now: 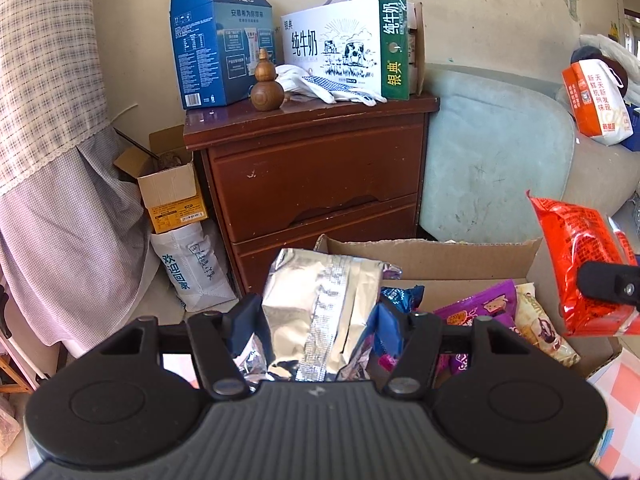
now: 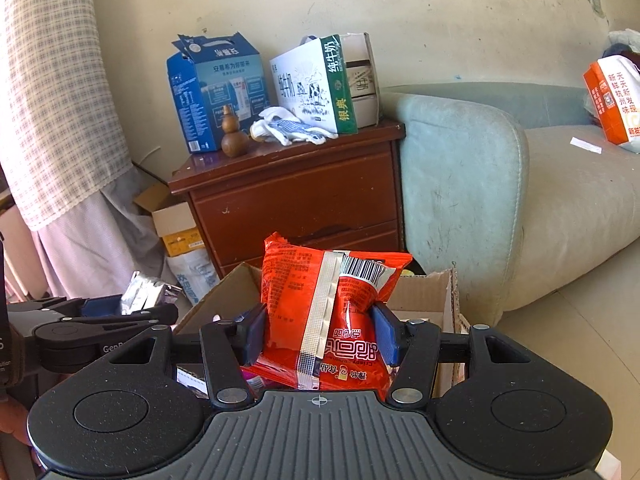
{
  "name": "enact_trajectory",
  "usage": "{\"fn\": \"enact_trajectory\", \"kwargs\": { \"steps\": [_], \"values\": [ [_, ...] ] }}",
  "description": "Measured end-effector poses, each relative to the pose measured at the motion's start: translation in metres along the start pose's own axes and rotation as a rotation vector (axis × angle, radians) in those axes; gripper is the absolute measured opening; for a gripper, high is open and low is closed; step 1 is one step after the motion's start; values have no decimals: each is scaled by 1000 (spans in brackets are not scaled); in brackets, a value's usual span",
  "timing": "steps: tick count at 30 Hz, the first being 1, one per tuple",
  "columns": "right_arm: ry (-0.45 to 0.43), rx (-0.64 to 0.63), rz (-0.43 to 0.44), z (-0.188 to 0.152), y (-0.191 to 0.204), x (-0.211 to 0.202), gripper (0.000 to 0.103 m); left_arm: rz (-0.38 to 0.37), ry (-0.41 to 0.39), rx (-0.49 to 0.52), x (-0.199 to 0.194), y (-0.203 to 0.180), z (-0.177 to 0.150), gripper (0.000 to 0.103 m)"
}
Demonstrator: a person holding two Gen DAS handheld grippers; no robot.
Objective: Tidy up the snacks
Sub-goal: 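Carry both bags over the box and release them inside, then withdraw both grippers and move them toward green and yellow bags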
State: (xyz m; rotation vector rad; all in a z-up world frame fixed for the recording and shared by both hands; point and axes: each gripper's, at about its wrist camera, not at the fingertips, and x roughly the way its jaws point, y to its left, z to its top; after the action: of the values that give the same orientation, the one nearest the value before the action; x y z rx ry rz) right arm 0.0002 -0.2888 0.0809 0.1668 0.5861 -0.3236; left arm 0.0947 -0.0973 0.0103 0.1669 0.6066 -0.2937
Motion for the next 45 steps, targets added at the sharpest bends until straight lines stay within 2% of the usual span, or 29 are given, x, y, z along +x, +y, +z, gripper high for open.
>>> {"fn": "enact_trajectory", "kwargs": {
  "steps": [9,11,12,14,18,22,25,33,40,45],
  "values": [
    [18,121,-57,-1,-14,26,56,-17,31,-33,36,-10,5,62],
    [23,163,-76,-2,-18,32,58,1,40,-40,39,-10,5,83],
    [26,189,-77,-3,-20,33,61,9,32,-46,37,-10,6,85],
    [30,232,-57,-3,-25,33,66,1,18,-42,33,-10,7,86],
    [40,227,-51,-3,-25,30,66,-3,19,-35,24,-9,9,88],
    [84,241,-54,-4,-26,29,72,-4,47,-29,15,-6,5,88],
    [120,267,-39,-7,-29,28,72,-2,75,-41,7,-4,-1,88],
    [219,268,-54,-21,-31,15,74,-8,123,-67,-17,14,-25,88],
    [316,265,-118,-43,-32,1,75,-17,168,-107,-33,29,-49,88],
    [371,268,-129,-58,-30,-5,75,-22,191,-128,-44,38,-65,88]
  ]
}}
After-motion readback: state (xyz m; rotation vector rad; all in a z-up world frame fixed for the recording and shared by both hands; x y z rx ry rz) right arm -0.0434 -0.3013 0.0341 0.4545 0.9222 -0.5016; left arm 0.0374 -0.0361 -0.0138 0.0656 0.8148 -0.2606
